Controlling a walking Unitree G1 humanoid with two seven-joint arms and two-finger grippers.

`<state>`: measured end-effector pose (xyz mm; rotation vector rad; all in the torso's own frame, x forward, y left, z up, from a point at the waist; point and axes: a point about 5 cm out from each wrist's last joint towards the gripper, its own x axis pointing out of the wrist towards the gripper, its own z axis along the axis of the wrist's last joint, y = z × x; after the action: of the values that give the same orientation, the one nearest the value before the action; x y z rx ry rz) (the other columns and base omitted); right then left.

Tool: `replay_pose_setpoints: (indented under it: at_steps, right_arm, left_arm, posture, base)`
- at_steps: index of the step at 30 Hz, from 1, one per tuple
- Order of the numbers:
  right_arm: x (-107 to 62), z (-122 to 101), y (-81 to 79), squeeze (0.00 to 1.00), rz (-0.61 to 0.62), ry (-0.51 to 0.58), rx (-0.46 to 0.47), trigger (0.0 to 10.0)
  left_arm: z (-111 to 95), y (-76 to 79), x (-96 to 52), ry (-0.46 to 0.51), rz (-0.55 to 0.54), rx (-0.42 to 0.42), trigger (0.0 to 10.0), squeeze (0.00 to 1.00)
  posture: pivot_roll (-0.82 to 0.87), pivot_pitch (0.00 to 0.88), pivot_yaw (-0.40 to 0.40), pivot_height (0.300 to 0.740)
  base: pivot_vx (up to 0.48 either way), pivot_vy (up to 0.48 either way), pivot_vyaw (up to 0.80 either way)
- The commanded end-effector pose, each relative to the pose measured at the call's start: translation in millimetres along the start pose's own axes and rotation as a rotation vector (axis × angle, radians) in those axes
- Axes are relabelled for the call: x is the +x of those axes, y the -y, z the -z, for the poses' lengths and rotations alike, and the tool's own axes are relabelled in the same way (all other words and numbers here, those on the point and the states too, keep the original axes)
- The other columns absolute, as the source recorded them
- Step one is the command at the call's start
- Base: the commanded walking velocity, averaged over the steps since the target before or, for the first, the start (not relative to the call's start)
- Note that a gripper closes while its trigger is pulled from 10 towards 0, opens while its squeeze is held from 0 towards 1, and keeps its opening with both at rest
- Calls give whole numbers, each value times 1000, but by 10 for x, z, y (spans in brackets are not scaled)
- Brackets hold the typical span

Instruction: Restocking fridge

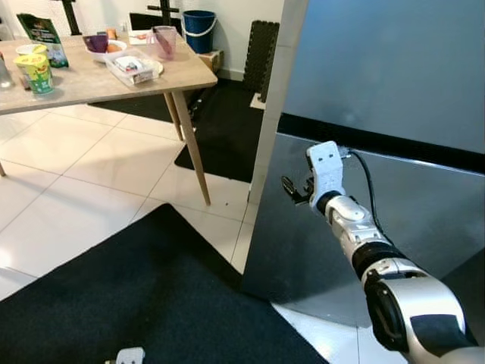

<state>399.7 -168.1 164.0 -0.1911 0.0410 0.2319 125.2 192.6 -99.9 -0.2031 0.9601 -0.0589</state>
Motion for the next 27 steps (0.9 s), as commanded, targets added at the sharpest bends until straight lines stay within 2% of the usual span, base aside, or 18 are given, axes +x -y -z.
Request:
replay_pose_setpoints:
  at_steps: [1,9,13,14,15,16,18,21,24,25,26,27]
  right_arm:
    - [2,16,27,0,22,-27,-2,10000]
    - [14,-56,85,0,62,-6,3,10000]
    - [-19,55,51,0,10,-37,16,10000]
    - [-54,185,5,0,-25,-83,30,10000]
    - [-54,185,5,0,-25,-83,30,10000]
    - [-145,452,-92,0,-91,-177,39,10000]
    - [-220,629,-159,0,-134,-237,34,10000]
    - [-451,1045,-324,0,-222,-353,45,10000]
    - [-686,1382,-418,0,-232,-458,50,10000]
    - [-686,1382,-418,0,-232,-458,50,10000]
    - [-801,1528,-463,0,-233,-513,62,10000]
    - [-801,1528,-463,0,-233,-513,62,10000]
  left_arm:
    - [393,-100,-156,-138,-22,-5,10000,0]
    - [379,-151,-173,-132,-31,1,10000,0]
    - [294,-103,-122,-108,-18,5,10000,0]
    - [278,-88,-110,-105,-15,4,10000,0]
    - [278,-88,-110,-105,-15,4,10000,0]
    - [249,-57,-87,-101,-9,7,10000,0]
    - [232,-36,-73,-99,-3,11,10000,0]
    - [197,-14,-50,-97,0,11,10000,0]
    - [150,7,-22,-98,-1,15,10000,0]
    - [150,7,-22,-98,-1,15,10000,0]
    - [127,9,-12,-96,-3,15,10000,0]
    - [127,9,-12,-96,-3,15,10000,0]
  posture:
    - [28,201,-56,740]
    - [35,210,-55,740]
    - [28,193,-59,740]
    - [25,185,-60,740]
    - [25,185,-60,740]
    - [17,173,-60,740]
    - [17,173,-60,740]
    - [8,156,-57,740]
    - [0,125,-58,740]
    - [0,125,-58,740]
    - [-7,101,-60,740]
    - [-7,101,-60,740]
  base:
    - [0,0,0]
    - [0,0,0]
    - [0,0,0]
    - [0,0,0]
    - [0,0,0]
    - [0,0,0]
    - [0,0,0]
    - [0,0,0]
    - [0,0,0]
    - [0,0,0]
    - [0,0,0]
    - [0,0,0]
